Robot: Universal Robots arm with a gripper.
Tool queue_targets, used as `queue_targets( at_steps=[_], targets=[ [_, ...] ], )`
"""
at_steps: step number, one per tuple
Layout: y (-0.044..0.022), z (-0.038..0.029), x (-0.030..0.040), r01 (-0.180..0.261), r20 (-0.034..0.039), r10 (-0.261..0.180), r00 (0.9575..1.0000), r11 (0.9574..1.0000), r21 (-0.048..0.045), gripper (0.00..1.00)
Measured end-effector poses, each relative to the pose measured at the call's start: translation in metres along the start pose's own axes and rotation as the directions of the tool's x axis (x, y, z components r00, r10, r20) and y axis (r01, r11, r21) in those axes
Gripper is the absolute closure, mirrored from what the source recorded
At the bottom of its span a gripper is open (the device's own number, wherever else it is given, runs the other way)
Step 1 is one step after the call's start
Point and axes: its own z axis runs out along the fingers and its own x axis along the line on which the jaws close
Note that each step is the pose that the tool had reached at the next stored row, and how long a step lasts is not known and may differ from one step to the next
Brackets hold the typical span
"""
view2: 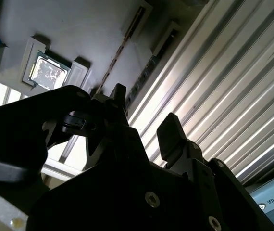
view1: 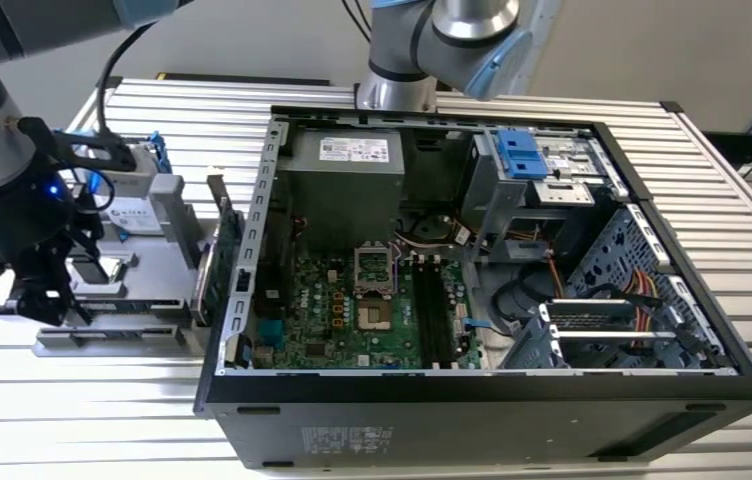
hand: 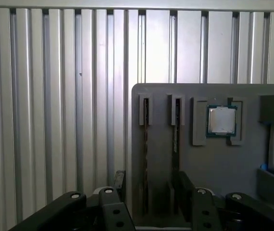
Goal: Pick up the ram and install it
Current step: 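Pick up the ram and move it above insertion slot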
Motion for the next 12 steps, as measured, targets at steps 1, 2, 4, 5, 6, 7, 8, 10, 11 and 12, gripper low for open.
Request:
queue_targets(
  at_steps=[1,2,4,5,6,7,8,10,11,12],
  targets=[
    [0.0,0.0006,0.0,0.0,0.0,0.0,1.0,1.0,-0.0001,0.0],
    [0.0,0.0012,0.0,0.0,-0.0001,0.0,1.0,1.0,-0.0001,0.0],
    [0.0,0.0025,0.0001,0.0,-0.0001,0.0,1.0,1.0,-0.0001,0.0],
    [0.0,0.0032,0.0001,0.0,-0.0001,0.0,1.0,1.0,-0.0001,0.0],
    [0.0,0.0038,0.0001,0.0,-0.0001,0.0,1.0,1.0,-0.0001,0.0],
    [0.0,0.0044,0.0001,0.0,-0.0001,0.0,1.0,1.0,-0.0001,0.0],
    [0.0,0.0051,0.0001,0.0,0.0,0.0,1.0,1.0,-0.0001,0.0],
    [0.0,0.0064,0.0001,0.0,-0.0001,0.0,1.0,1.0,-0.0002,0.0],
    [-0.0001,0.0071,0.0001,0.0,0.0,0.0,1.0,1.0,-0.0001,0.0],
    [0.0,0.0078,0.0001,0.0,-0.0001,0.0,1.0,1.0,-0.0001,0.0]
  ],
)
